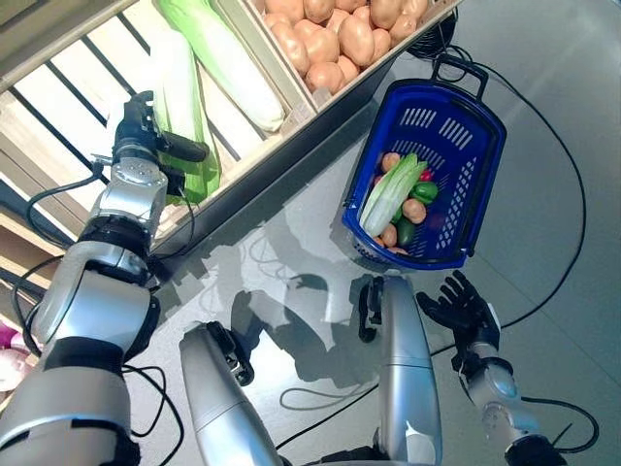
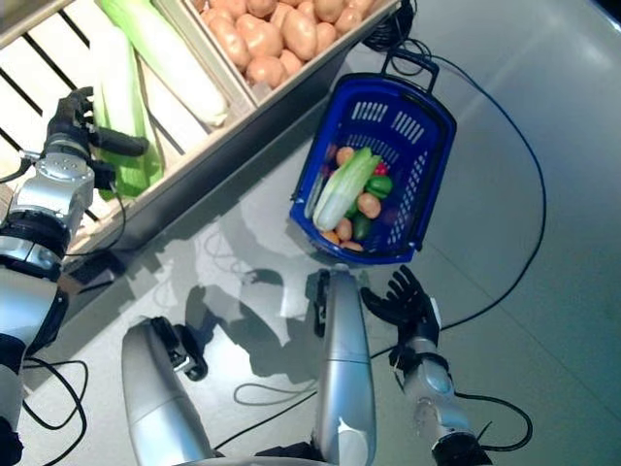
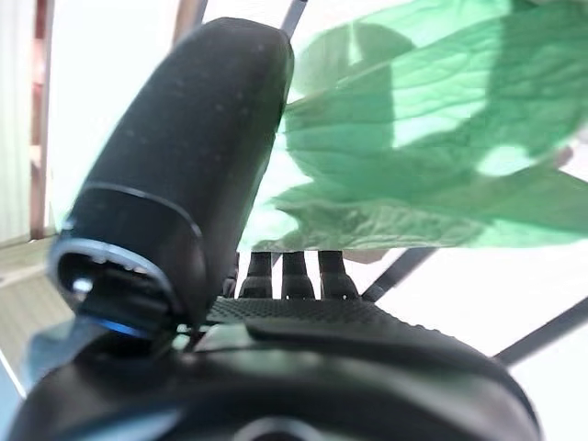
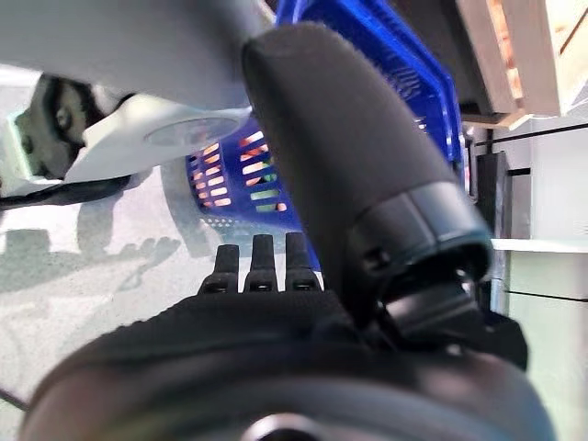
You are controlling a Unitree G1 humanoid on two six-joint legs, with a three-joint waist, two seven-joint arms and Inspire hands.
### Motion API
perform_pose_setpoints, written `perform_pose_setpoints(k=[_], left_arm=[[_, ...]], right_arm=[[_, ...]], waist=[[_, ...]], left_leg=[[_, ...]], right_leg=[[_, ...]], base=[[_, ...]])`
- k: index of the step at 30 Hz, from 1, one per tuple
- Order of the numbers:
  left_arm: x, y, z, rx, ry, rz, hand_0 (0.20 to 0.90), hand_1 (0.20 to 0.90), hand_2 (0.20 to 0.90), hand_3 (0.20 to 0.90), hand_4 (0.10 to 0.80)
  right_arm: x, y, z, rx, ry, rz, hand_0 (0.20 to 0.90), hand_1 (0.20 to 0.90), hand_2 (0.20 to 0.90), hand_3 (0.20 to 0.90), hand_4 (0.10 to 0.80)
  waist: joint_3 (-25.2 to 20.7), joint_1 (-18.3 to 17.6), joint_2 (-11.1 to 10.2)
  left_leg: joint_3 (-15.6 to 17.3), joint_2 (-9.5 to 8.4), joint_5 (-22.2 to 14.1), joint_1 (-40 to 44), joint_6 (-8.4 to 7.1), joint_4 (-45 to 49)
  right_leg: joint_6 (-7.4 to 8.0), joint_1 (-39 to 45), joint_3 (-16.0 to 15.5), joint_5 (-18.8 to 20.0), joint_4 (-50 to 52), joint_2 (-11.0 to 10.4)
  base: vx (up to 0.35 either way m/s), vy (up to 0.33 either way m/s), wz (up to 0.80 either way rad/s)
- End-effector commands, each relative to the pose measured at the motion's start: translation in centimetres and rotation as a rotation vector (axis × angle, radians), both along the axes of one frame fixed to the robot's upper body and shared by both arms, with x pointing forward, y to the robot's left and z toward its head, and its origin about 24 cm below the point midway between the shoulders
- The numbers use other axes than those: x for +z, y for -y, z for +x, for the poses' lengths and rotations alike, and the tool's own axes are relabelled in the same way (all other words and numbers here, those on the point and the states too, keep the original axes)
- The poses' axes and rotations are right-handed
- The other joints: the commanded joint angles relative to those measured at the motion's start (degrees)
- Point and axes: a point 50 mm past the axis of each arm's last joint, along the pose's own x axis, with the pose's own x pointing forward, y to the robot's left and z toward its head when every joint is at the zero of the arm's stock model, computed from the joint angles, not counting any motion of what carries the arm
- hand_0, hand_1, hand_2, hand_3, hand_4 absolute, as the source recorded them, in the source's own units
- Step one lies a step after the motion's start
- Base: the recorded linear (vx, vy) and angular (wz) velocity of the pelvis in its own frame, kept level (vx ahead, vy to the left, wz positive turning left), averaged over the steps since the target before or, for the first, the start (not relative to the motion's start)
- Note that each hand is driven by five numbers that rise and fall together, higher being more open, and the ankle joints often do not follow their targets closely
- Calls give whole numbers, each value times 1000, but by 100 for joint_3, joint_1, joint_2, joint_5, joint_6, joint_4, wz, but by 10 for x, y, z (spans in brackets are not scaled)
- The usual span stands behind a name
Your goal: Put vegetables into the basket
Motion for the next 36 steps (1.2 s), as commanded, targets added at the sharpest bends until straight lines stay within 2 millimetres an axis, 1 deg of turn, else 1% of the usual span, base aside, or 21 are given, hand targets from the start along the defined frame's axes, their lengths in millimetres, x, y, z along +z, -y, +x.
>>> perform_pose_setpoints(k=[1,3,5,6,7,9,11,15,18,21,26,29,30,32,33,35,36], left_arm=[[-53,-22,-16,126,-330,39,900,900,900,900,800],[-57,-23,-17,126,-328,25,900,900,900,900,800],[-61,-23,-18,119,-266,-24,900,900,900,900,800],[-61,-23,-18,118,-252,-32,698,698,698,698,665],[-61,-24,-18,114,-219,-60,300,300,300,300,400],[-60,-29,-20,129,-129,-124,300,300,300,300,400],[-57,-33,-22,140,-76,-152,300,300,300,300,400],[-54,-38,-24,162,-21,-182,300,300,300,300,400],[-59,-40,-26,171,5,-233,300,300,300,300,400],[-62,-41,-28,166,22,-233,300,300,300,300,400],[-71,-45,-33,129,18,-206,300,300,300,300,400],[-83,-45,-38,96,-10,-190,300,300,300,300,400],[-84,-45,-38,95,-12,-189,300,300,300,300,400],[-98,-44,-45,58,-41,-172,300,300,300,300,400],[-98,-44,-45,59,-41,-172,300,300,300,300,400],[-110,-45,-53,30,-43,-175,300,300,300,300,400],[-112,-44,-54,23,-46,-170,300,300,300,300,400]], right_arm=[[46,6,17,-56,207,1,900,900,900,900,800],[51,5,19,-59,218,5,900,900,900,900,800],[60,3,23,-71,237,7,900,900,900,900,800],[60,3,24,-73,238,6,900,900,900,900,800],[62,2,25,-79,240,5,900,900,900,900,800],[65,2,27,-90,242,0,900,900,900,900,800],[65,2,28,-97,244,0,900,900,900,900,800],[66,0,32,-101,245,0,900,900,900,900,800],[66,-5,36,-84,247,0,900,900,900,900,800],[68,-10,39,-67,262,2,900,900,900,900,800],[75,-15,46,-59,300,-38,900,900,900,900,800],[70,-12,45,-89,299,-22,900,900,900,900,800],[70,-11,45,-90,299,-21,900,900,900,900,800],[65,-8,40,-120,291,14,900,900,900,900,800],[64,-8,40,-119,291,14,900,900,900,900,800],[62,-7,34,-124,315,17,900,900,900,900,800],[62,-8,33,-123,317,12,900,900,900,900,800]], waist=[[284,-208,-72],[299,-192,-84],[345,-153,-95],[350,-149,-95],[357,-134,-91],[359,-100,-70],[359,-74,-59],[331,-41,-34],[249,3,-2],[167,38,43],[-67,124,144],[-265,205,227],[-267,207,227],[-492,282,293],[-487,280,290],[-685,364,347],[-717,381,350]], left_leg=[[247,130,-599,-121,526,213],[246,144,-598,-132,519,217],[239,167,-590,-174,500,241],[238,169,-591,-172,501,241],[244,179,-586,-162,502,229],[252,198,-570,-145,499,212],[256,214,-570,-116,498,202],[283,207,-548,11,497,120],[362,186,-465,276,489,-116],[454,157,-364,609,483,-434],[651,90,-215,1359,477,-1093],[797,20,-109,1892,487,-1551],[805,14,-100,1927,489,-1580],[943,-87,13,2472,522,-2062],[948,-90,18,2490,522,-2074],[1067,-222,129,3007,565,-2554],[1089,-246,148,3118,569,-2652]], right_leg=[[163,255,75,155,-480,-194],[168,235,68,160,-469,-204],[172,196,60,158,-435,-193],[173,198,58,156,-433,-192],[173,209,48,152,-438,-189],[172,228,51,138,-424,-188],[167,264,43,123,-420,-204],[149,420,4,112,-500,-212],[129,703,-64,125,-717,-215],[109,1044,-112,133,-984,-196],[58,1723,-180,120,-1477,-177],[-3,2201,-279,116,-1788,-231],[-4,2231,-282,120,-1809,-233],[-39,2721,-396,156,-2155,-267],[-39,2736,-397,160,-2165,-268],[-48,3213,-502,218,-2502,-271],[-46,3317,-527,232,-2575,-277]], base=[[0,0,0],[-32,-15,-3],[-45,-5,-6],[-30,6,-9],[-15,7,-9],[-12,19,-7],[-4,11,-10],[-1,2,-2],[11,3,0],[34,0,-6],[66,20,-3],[83,50,-4],[105,39,1],[113,33,3],[106,29,8],[92,22,8],[66,9,11]])
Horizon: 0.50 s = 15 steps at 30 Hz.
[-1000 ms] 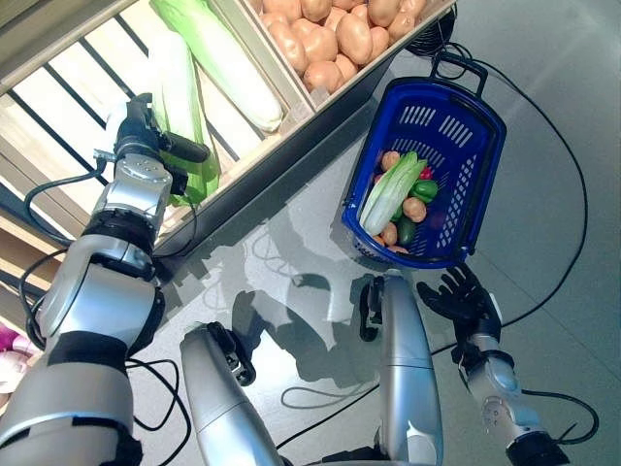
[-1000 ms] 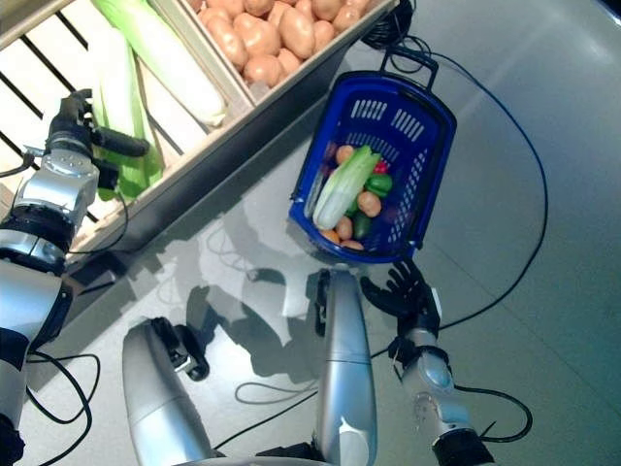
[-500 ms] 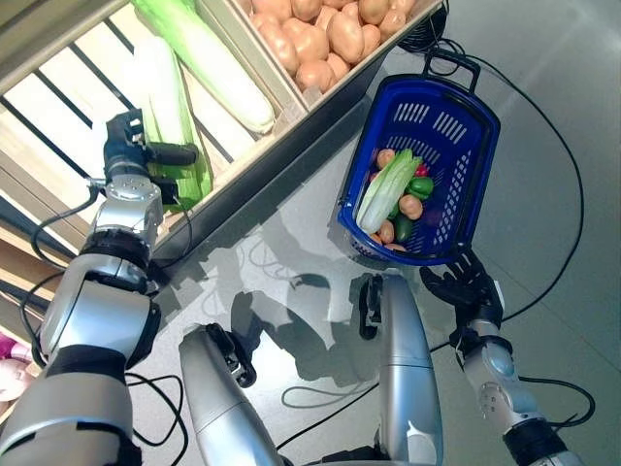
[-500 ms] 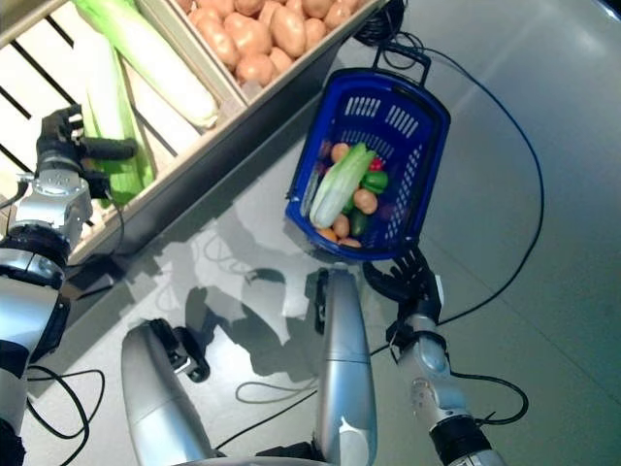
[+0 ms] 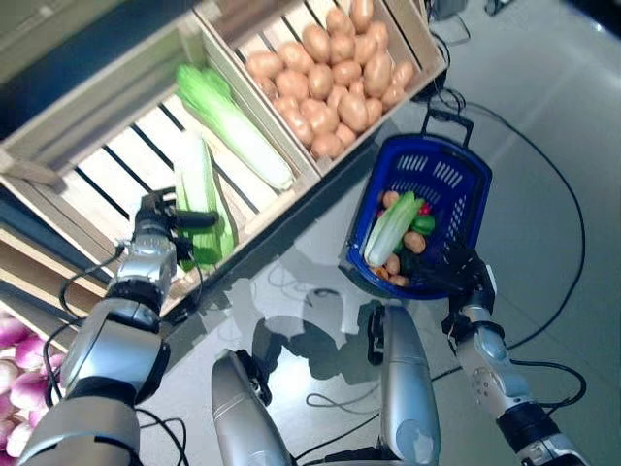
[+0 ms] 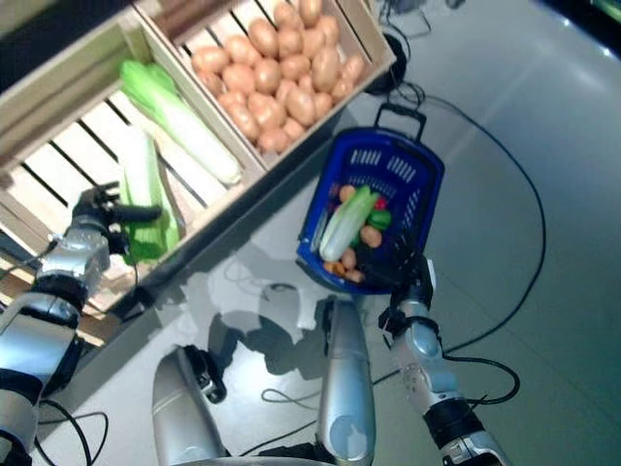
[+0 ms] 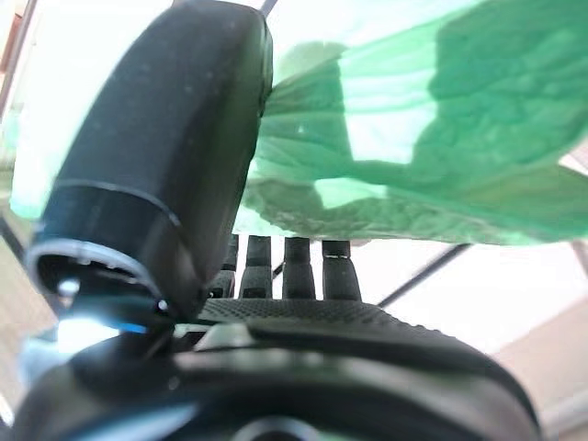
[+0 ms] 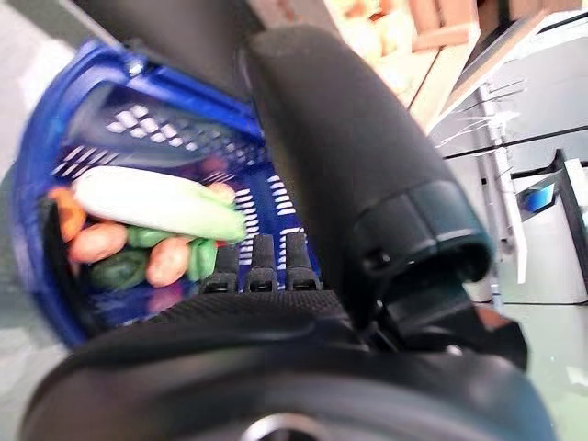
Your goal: Put vegetables into the basket
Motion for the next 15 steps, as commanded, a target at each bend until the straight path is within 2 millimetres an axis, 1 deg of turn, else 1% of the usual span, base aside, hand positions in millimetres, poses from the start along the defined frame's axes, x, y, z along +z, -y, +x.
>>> perform_pose_setpoints(k=[1,2,3,4,6,8,10,11,13,15], left_arm=[[14,-17,-10,-15,103,103,300,300,300,300,400],[10,-16,-12,-18,97,105,300,300,300,300,400],[7,-16,-14,-20,100,106,300,300,300,300,400],[-4,-16,-23,-22,94,98,300,300,300,300,400],[-10,-17,-29,-16,97,98,300,300,300,300,400],[-23,-16,-41,-19,88,112,300,300,300,300,400],[-26,-15,-46,-26,98,118,300,300,300,300,400],[-26,-13,-49,-35,132,131,300,300,300,300,400],[-24,-8,-50,-56,159,146,300,300,300,300,400],[-19,2,-51,-102,220,158,300,300,300,300,400]], right_arm=[[21,6,-5,-78,190,1,900,900,900,900,800],[22,4,-6,-79,187,-7,900,900,900,900,800],[22,4,-6,-79,187,-14,900,900,900,900,800],[19,4,-7,-82,160,-21,900,900,900,900,800],[16,4,-8,-71,145,-24,900,900,900,900,800],[6,0,-10,3,100,-6,900,900,900,900,800],[2,-3,-12,68,96,26,900,900,900,900,800],[1,-6,-14,137,108,59,900,900,900,900,800],[0,-7,-15,185,114,80,900,900,900,900,800],[0,-10,-16,249,134,125,900,900,900,900,800]], waist=[[-773,122,108],[-845,143,120],[-878,161,125],[-1040,239,137],[-1132,282,140],[-1416,379,147],[-1532,420,144],[-1640,461,142],[-1719,497,155],[-1818,553,165]], left_leg=[[356,-264,-10,435,711,-613],[429,-304,188,536,770,-868],[453,-334,226,648,775,-984],[529,-454,358,1102,790,-1457],[552,-516,448,1336,783,-1718],[637,-673,690,1928,722,-2435],[689,-742,846,2215,666,-2806],[750,-822,1006,2485,600,-3174],[788,-897,1137,2699,568,-3472],[810,-974,1330,2993,524,-3942]], right_leg=[[-59,901,-2,229,-847,-218],[-113,1002,-71,400,-1070,-185],[-112,1118,-101,423,-1164,-174],[-96,1592,-206,516,-1604,-123],[-87,1858,-252,583,-1890,-81],[-56,2550,-445,783,-2753,71],[-33,2874,-526,889,-3176,160],[2,3230,-633,1014,-3669,244],[30,3487,-727,1113,-4006,297],[82,3848,-823,1298,-4553,360]], base=[[10,1,11],[1,6,9],[60,8,6],[119,12,7],[129,-2,2],[188,-25,-2],[123,-36,-8],[106,-47,-14],[80,-32,-2],[71,-22,21]])
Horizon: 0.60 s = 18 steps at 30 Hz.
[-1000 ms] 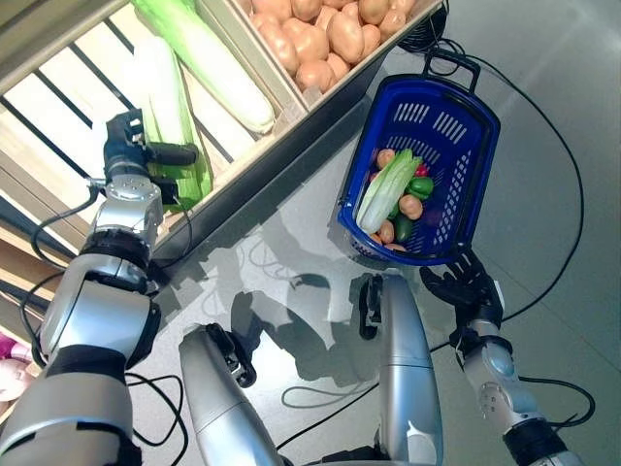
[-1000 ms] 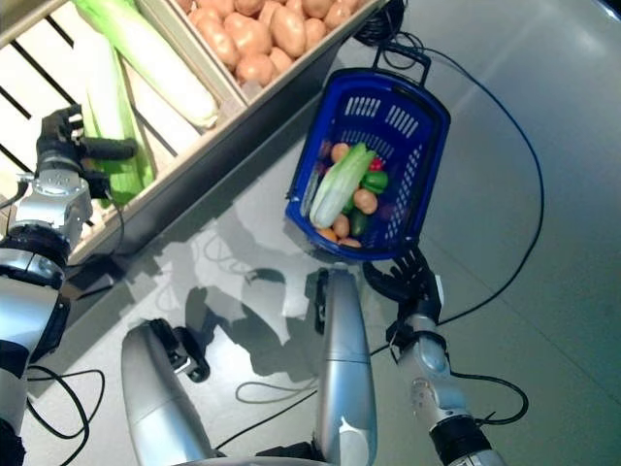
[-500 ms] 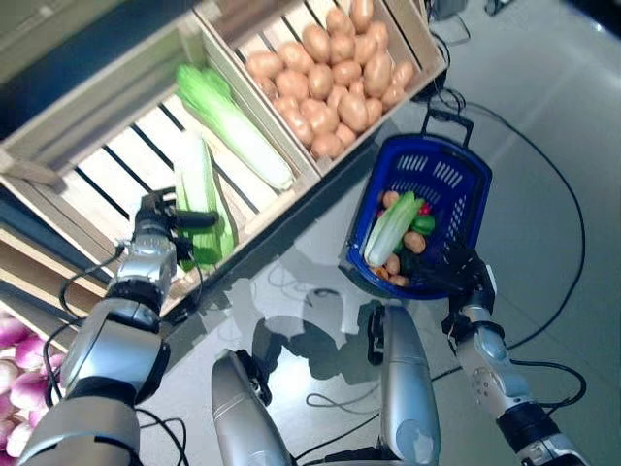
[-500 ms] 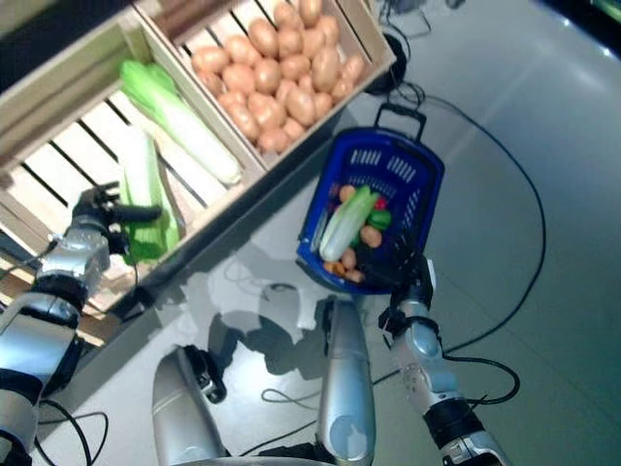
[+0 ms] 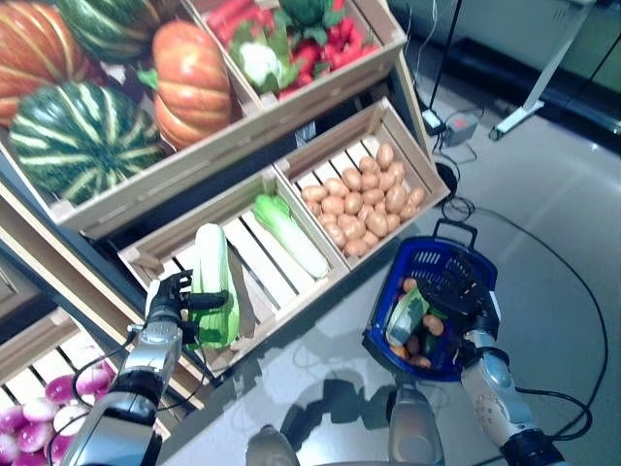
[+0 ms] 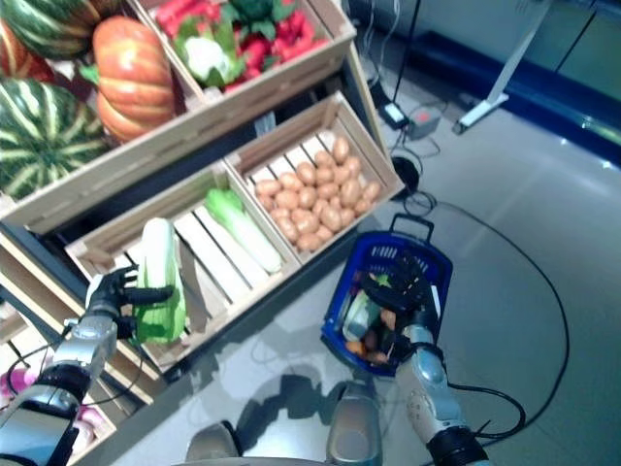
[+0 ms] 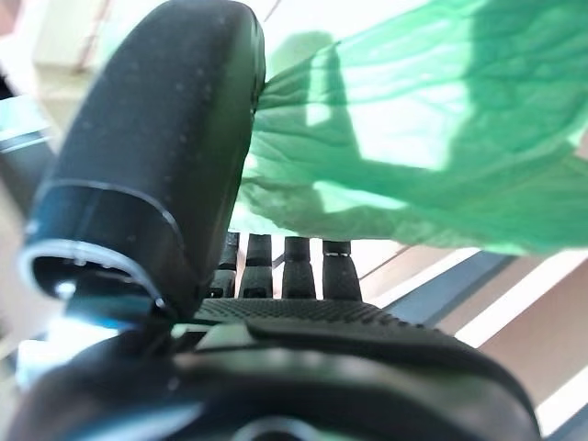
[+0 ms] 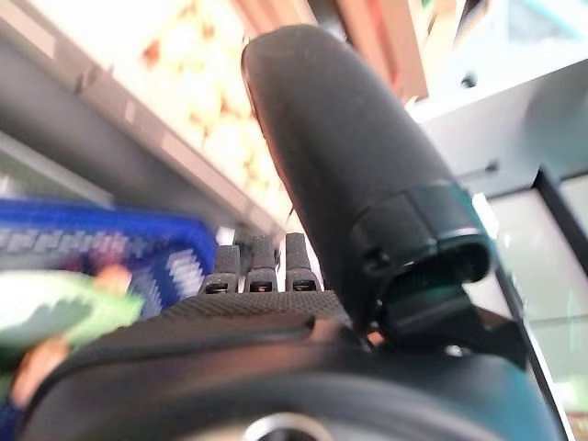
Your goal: Put vegetables into the basket
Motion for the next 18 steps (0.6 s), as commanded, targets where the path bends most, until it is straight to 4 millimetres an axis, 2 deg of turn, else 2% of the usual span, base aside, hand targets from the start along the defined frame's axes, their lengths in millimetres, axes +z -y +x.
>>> perform_pose_setpoints(k=[1,4,10,18], left_arm=[[71,-2,22,-70,376,133,300,300,300,300,400],[81,16,23,-146,455,138,300,300,300,300,400],[107,53,26,-297,611,152,300,300,300,300,400],[143,96,29,-522,756,210,300,300,300,300,400]], right_arm=[[29,-15,16,161,207,127,900,900,900,900,800],[32,-22,18,255,238,167,900,900,900,900,800],[45,-32,26,391,284,217,900,900,900,900,800],[73,-53,44,615,322,408,900,900,900,900,800]], waist=[[-572,182,-161],[-707,268,-154],[-907,438,-177],[-1027,617,-263]], left_leg=[[211,-452,21,-73,581,-31],[161,-530,249,123,544,-518],[67,-631,471,439,486,-1181],[-48,-664,490,618,467,-1467]], right_leg=[[-261,1142,-183,591,-1635,123],[-198,1365,-271,830,-2095,208],[-122,1719,-399,1107,-2734,363],[-135,1918,-526,1184,-2996,495]], base=[[54,-15,12],[23,-20,1],[23,-47,8],[2,-61,8]])
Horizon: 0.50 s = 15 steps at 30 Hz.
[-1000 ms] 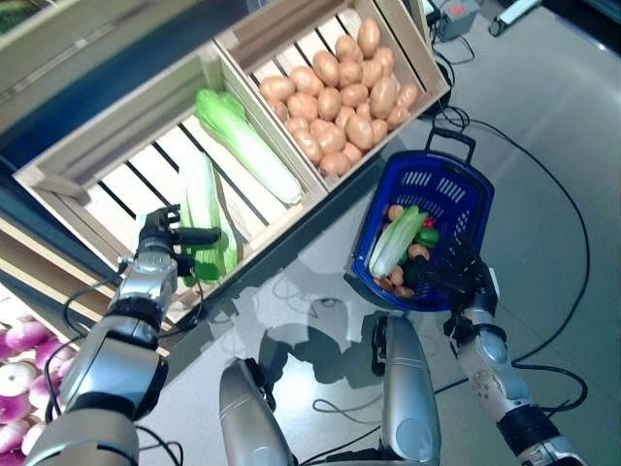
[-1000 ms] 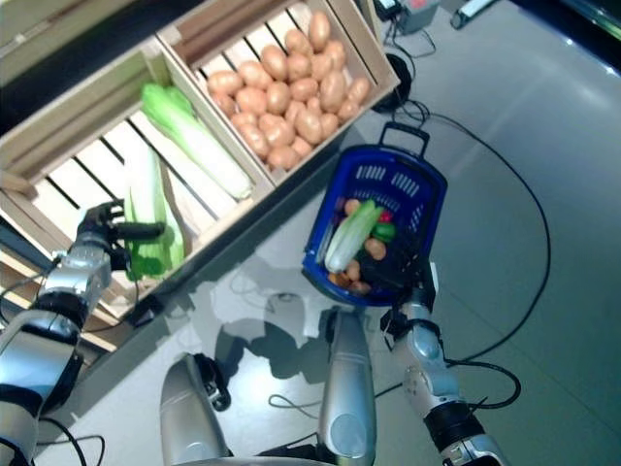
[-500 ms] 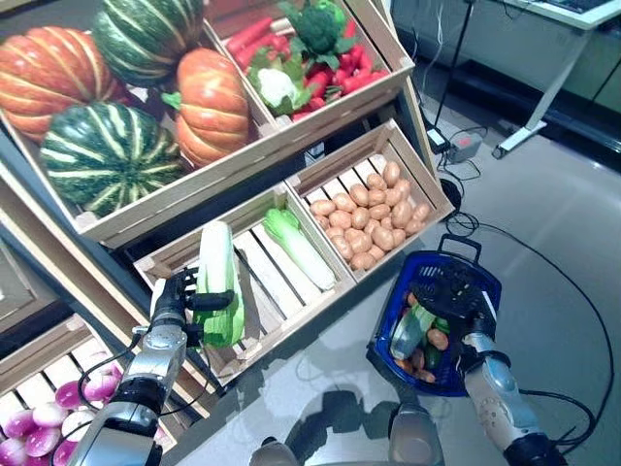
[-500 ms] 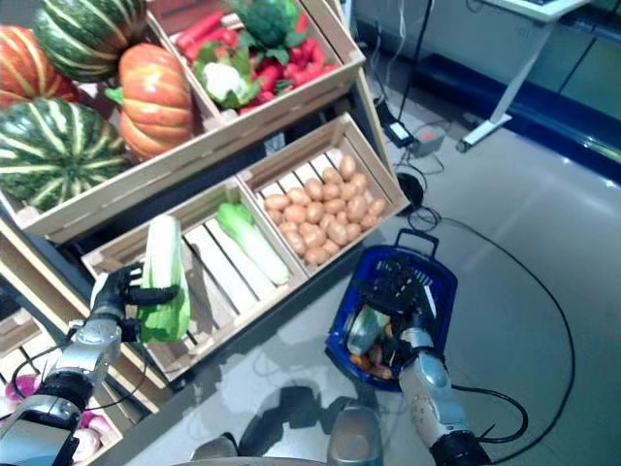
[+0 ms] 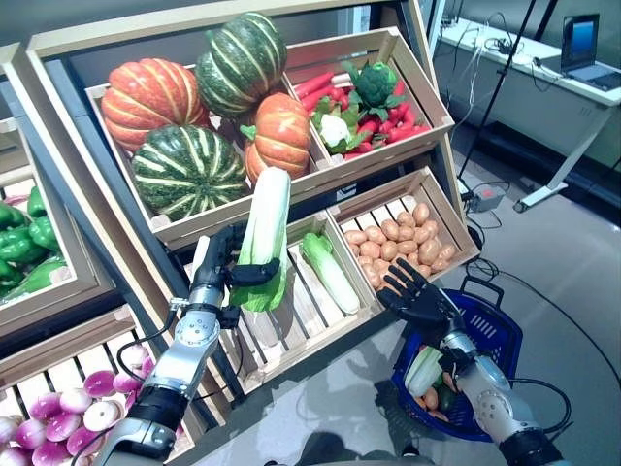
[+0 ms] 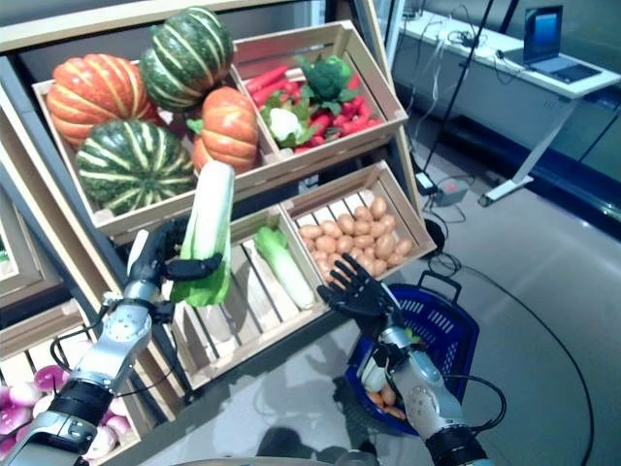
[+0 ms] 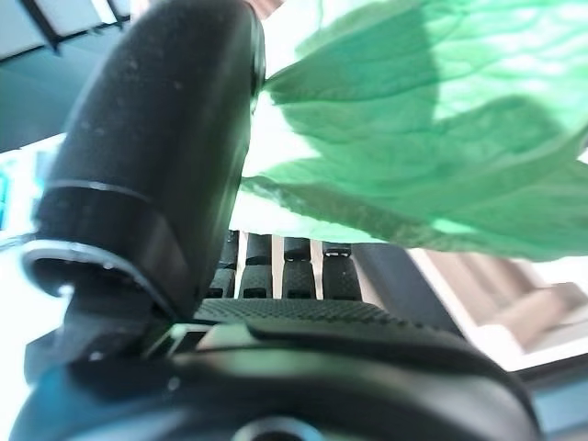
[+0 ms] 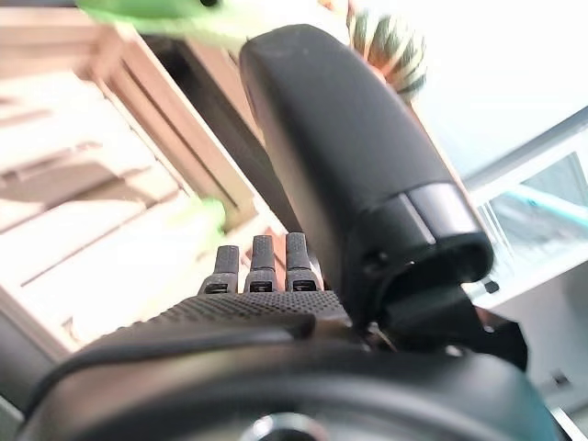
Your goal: Put vegetables into the basket
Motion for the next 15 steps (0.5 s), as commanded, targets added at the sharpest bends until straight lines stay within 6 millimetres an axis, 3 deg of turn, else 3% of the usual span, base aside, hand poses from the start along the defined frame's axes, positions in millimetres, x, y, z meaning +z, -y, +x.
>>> perform_pose_setpoints(k=[1,7,15], left_arm=[[85,21,14,-193,395,103,300,300,300,300,400],[96,45,17,-291,432,101,300,300,300,300,400],[102,70,21,-403,446,130,300,300,300,300,400]], right_arm=[[80,-18,40,110,339,188,900,900,900,900,800],[128,-20,65,71,519,122,900,900,900,900,800],[168,-23,77,64,653,137,900,900,900,900,800]], waist=[[-297,75,-141],[-351,178,-181],[-423,248,-183]], left_leg=[[-67,-328,-229,-173,292,127],[-203,-344,-255,-79,295,3],[-337,-367,-208,-2,283,-222]], right_leg=[[-447,191,-315,-425,279,183],[-442,275,-338,-442,250,215],[-422,352,-354,-435,175,234]], base=[[-17,-46,13],[-20,-28,10],[-4,-1,0]])
